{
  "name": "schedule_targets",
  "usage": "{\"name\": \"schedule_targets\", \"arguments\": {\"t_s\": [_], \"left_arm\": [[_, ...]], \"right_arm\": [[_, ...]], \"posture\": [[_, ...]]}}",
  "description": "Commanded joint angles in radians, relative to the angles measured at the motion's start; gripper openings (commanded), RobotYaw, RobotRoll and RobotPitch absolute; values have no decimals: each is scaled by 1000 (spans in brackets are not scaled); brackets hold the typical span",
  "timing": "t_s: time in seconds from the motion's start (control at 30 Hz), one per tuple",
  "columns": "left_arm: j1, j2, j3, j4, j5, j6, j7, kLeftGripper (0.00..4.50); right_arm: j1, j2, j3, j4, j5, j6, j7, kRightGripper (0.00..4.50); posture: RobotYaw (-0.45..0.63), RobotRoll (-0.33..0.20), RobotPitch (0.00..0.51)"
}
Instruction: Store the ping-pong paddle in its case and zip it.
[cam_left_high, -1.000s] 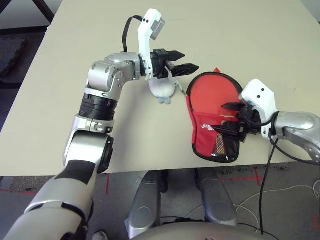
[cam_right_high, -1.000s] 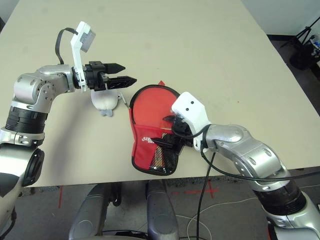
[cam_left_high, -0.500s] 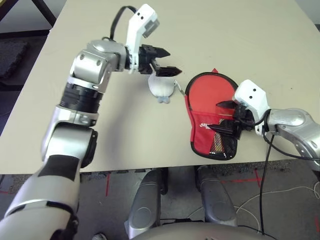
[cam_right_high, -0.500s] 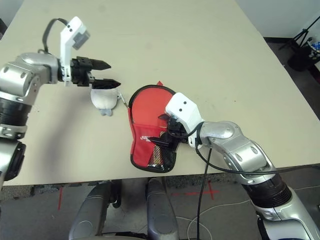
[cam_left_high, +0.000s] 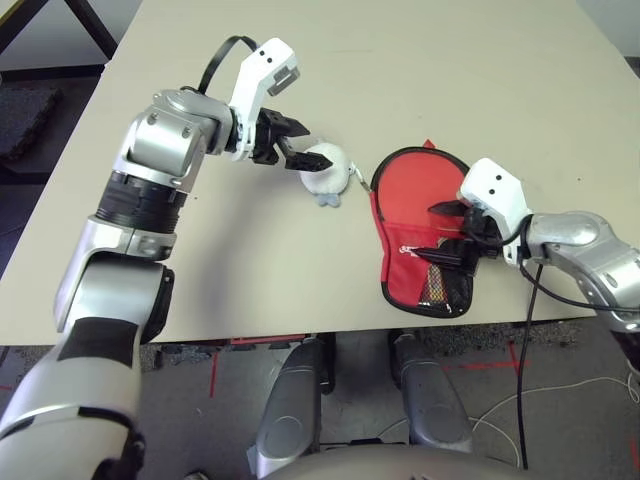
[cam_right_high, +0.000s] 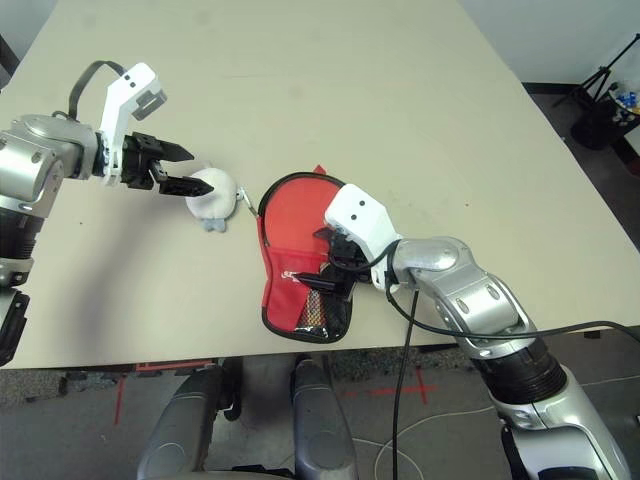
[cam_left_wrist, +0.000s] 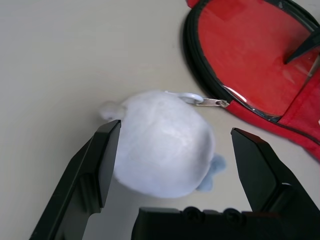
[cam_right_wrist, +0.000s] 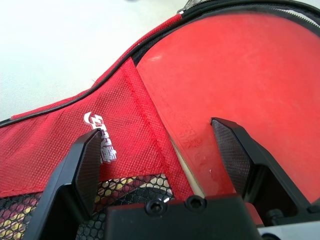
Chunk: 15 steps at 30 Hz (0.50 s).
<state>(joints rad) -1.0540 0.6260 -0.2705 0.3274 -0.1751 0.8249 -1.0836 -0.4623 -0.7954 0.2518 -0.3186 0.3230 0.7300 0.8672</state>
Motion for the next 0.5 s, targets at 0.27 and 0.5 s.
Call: {"name": "schedule_targets", "arguments": {"t_s": [0.27, 0.5], "left_arm": [[34, -60, -51, 98, 80, -46, 40, 4500], [2, -99, -52, 147, 115, -98, 41, 2980]], "right_arm": [[-12, 37, 45, 22, -38, 36, 20, 4482], [-28, 48, 54, 33, -60, 30, 30, 4500]], "posture": [[-51, 0, 261], [-55, 0, 262]]}}
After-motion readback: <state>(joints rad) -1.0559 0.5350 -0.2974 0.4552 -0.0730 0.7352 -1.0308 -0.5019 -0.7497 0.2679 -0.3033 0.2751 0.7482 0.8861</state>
